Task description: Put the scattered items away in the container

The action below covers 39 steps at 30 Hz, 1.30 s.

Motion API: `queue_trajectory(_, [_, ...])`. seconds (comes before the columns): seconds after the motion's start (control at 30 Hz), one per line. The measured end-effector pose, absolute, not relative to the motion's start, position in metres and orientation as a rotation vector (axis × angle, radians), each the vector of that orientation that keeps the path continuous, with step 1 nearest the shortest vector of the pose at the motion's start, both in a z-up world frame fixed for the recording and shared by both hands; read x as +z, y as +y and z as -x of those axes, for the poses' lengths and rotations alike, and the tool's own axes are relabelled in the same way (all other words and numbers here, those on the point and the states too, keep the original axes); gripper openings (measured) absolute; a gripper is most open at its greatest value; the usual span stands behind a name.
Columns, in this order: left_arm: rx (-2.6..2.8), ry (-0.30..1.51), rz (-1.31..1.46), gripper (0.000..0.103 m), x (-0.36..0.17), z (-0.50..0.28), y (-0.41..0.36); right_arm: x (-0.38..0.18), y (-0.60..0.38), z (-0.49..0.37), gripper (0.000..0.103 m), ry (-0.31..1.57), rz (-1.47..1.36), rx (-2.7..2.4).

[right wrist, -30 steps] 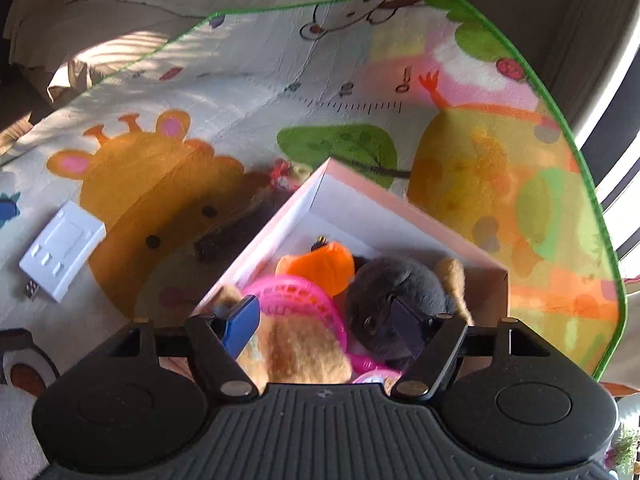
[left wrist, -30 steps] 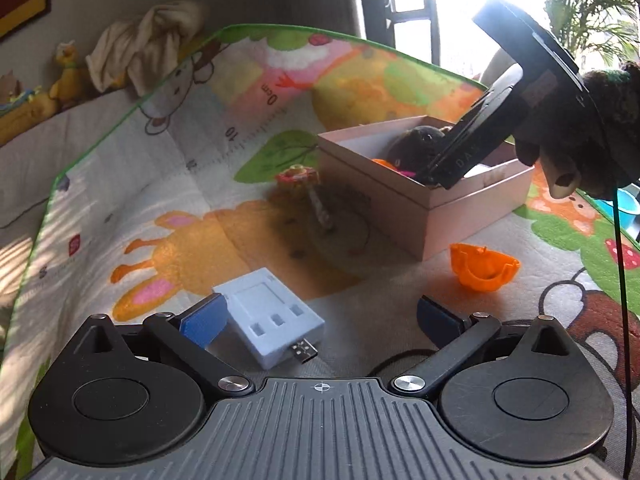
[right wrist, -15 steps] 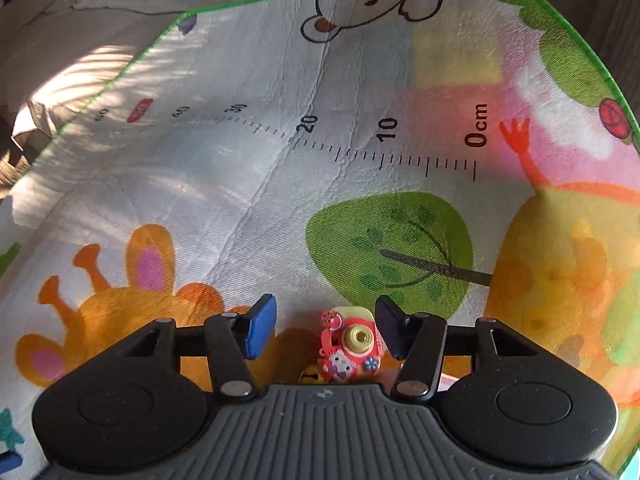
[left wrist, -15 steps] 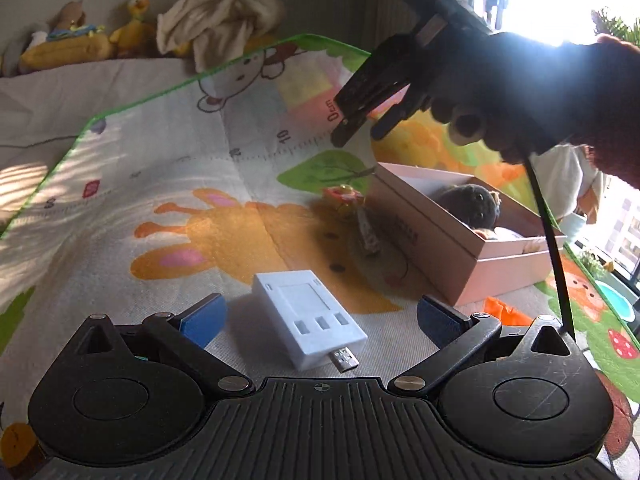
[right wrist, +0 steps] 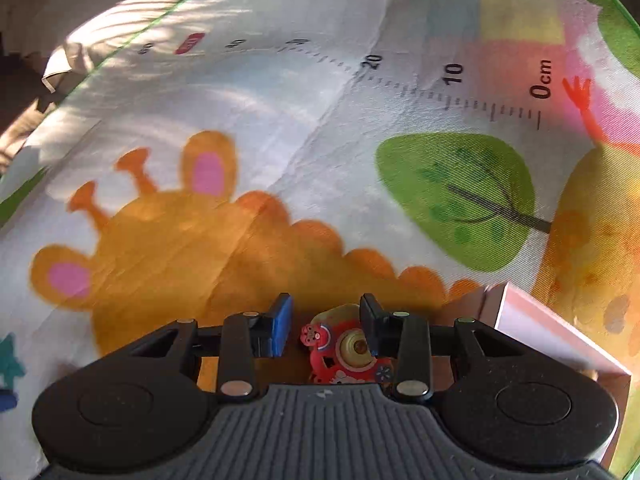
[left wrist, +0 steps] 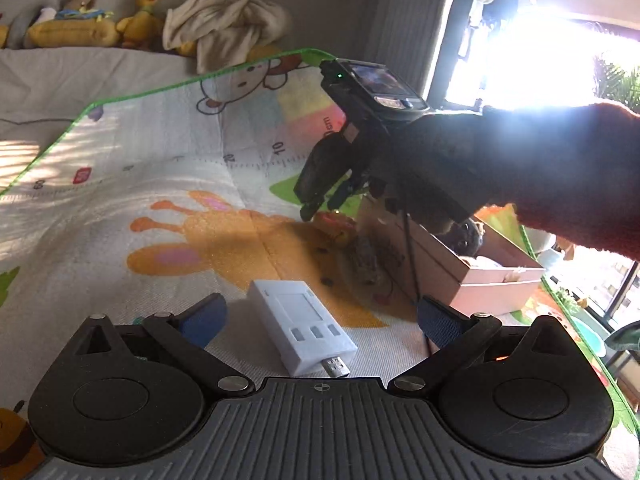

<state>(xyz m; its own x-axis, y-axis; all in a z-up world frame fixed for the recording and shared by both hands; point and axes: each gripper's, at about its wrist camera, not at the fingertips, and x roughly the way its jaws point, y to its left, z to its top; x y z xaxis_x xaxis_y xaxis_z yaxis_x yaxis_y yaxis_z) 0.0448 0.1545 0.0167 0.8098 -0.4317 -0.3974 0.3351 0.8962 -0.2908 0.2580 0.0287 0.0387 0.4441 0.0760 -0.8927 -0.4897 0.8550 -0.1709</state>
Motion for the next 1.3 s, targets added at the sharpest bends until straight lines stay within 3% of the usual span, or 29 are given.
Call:
queue_trajectory(0.4, [-0.557, 0.463, 0.119, 0.103, 0.02, -0.027, 0.143, 0.059, -0.034, -0.101, 0.04, 1.09, 0.216, 0.67])
queue_trajectory(0.57, [-0.578, 0.54, 0.059, 0.103, 0.018, -0.017, 0.125, 0.093, -0.089, -0.044, 0.076, 0.766, 0.223, 0.558])
queue_trajectory(0.63, [-0.577, 0.573, 0.066, 0.103, 0.017, -0.015, 0.119, 0.092, -0.108, -0.027, 0.079, 0.679, 0.237, 0.486])
queue_trajectory(0.97, [-0.572, 0.651, -0.062, 0.103, 0.016, -0.02, 0.054, 0.022, -0.16, -0.008, 0.08, 0.663, 0.214, 0.328])
queue_trajectory(1.3, [-0.474, 0.683, -0.157, 0.103, 0.01, -0.059, 0.013, 0.008, -0.194, -0.01, 0.079, 0.632, 0.153, 0.265])
